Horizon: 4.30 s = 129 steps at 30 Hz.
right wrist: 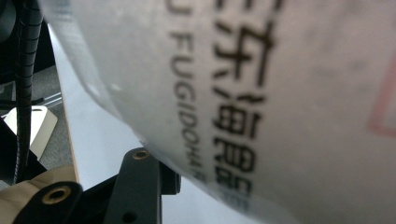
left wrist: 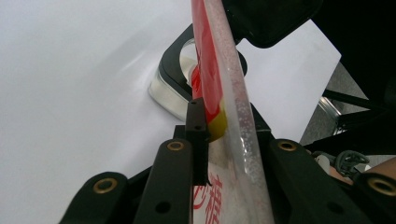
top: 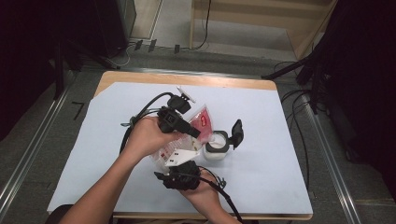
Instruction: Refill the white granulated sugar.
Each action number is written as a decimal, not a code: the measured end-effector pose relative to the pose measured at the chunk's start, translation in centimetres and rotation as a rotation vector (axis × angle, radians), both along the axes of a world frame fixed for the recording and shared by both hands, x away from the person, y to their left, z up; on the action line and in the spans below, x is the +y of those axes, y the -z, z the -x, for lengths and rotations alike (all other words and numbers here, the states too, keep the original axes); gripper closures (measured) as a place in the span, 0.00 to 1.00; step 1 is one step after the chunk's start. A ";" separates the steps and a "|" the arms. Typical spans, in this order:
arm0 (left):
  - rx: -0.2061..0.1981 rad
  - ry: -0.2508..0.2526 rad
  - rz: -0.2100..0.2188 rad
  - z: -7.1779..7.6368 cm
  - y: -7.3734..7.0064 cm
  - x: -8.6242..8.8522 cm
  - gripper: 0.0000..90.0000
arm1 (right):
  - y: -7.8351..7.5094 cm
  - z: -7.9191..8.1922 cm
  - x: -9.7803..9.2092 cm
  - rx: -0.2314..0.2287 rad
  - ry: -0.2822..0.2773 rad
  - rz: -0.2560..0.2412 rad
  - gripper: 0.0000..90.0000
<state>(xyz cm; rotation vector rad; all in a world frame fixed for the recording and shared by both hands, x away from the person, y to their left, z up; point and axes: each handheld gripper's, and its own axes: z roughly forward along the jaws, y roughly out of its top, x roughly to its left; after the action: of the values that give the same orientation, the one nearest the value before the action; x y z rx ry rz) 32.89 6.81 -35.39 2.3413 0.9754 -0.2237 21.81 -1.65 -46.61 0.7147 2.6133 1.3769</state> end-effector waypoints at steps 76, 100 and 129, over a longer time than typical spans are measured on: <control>-0.254 -0.192 0.096 -2.0 -3.1 10.7 0.99 | -0.8 -4.7 -5.2 0.153 0.139 -0.129 0.57; -0.286 -0.173 0.152 -5.6 3.5 10.5 0.97 | -0.8 -4.4 -6.2 0.112 0.158 -0.111 0.54; -0.311 -0.192 0.222 -1.8 3.1 15.7 0.75 | -2.9 -3.8 -8.1 0.082 0.130 -0.079 0.55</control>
<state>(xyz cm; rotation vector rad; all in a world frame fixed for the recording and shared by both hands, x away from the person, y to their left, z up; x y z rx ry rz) 34.69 22.52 -38.50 1.9915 0.9585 0.1018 25.62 -9.72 -43.68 0.9537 2.5327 1.4488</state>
